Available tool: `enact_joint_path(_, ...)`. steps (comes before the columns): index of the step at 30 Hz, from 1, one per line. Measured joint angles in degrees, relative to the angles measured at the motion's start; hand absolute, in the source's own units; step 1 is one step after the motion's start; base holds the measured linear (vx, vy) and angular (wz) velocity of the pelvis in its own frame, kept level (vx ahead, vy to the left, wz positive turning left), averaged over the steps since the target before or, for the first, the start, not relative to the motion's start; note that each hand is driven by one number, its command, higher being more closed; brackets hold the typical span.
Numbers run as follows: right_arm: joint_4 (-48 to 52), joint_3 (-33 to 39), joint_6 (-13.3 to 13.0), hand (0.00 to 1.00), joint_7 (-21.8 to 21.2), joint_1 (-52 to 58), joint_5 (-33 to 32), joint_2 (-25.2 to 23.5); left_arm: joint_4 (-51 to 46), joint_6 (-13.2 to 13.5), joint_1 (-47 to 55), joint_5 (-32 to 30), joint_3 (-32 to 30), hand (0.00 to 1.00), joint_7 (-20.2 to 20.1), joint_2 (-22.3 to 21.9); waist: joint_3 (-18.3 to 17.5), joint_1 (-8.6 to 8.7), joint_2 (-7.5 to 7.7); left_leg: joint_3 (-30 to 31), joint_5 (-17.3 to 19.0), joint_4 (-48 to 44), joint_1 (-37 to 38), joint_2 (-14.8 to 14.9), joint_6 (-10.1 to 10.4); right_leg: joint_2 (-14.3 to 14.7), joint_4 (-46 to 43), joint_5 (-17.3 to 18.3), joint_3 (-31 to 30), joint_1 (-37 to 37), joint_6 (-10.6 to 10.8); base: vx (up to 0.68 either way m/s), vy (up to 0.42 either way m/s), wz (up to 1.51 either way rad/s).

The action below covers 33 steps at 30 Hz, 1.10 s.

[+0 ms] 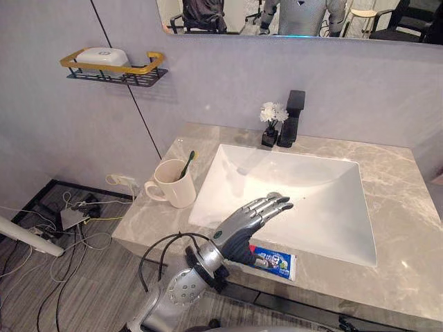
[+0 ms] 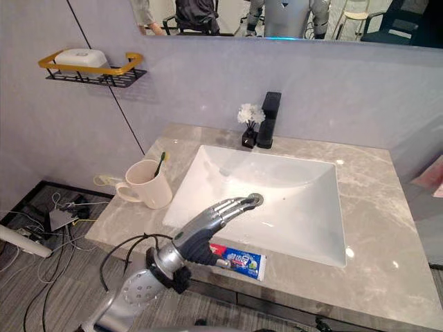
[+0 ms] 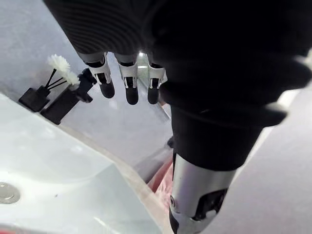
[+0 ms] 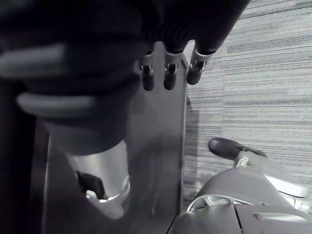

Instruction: Organize washtable

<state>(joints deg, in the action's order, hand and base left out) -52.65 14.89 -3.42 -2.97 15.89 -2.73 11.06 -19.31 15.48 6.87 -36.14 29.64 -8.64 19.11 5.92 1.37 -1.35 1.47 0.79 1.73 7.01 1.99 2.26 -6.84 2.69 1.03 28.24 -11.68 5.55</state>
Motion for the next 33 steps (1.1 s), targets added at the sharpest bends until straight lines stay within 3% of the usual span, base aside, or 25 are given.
enact_joint_path(4,0.0,0.0,0.0,0.00,-0.7,-0.7,0.0,0.0,2.1,0.0,1.3,-0.8,-0.3,0.00,0.0,0.4,0.0,0.87,0.03,0.0,-0.1,0.4,0.0,0.1,0.1,0.5,2.0,-1.1,-0.1,-0.1,0.0,-0.02,0.014,-0.03)
enact_joint_path(12,0.0,-0.1,0.0,0.00,-0.7,-0.8,0.1,0.2,4.3,0.0,3.4,-3.1,-1.3,0.00,0.1,0.3,-0.2,1.01,0.02,-0.4,-0.2,0.8,0.6,0.2,0.2,0.8,2.9,-1.5,-0.4,-0.3,-0.1,0.03,0.019,-0.03)
enact_joint_path(33,0.0,0.0,0.3,0.00,-0.8,-1.3,1.4,0.2,8.1,-1.9,5.0,-7.4,-10.8,0.00,3.9,-1.0,-0.1,1.12,0.13,-1.8,-0.2,2.0,1.7,0.2,0.2,0.7,3.2,-1.6,-1.8,-0.2,0.0,0.00,0.009,-0.03)
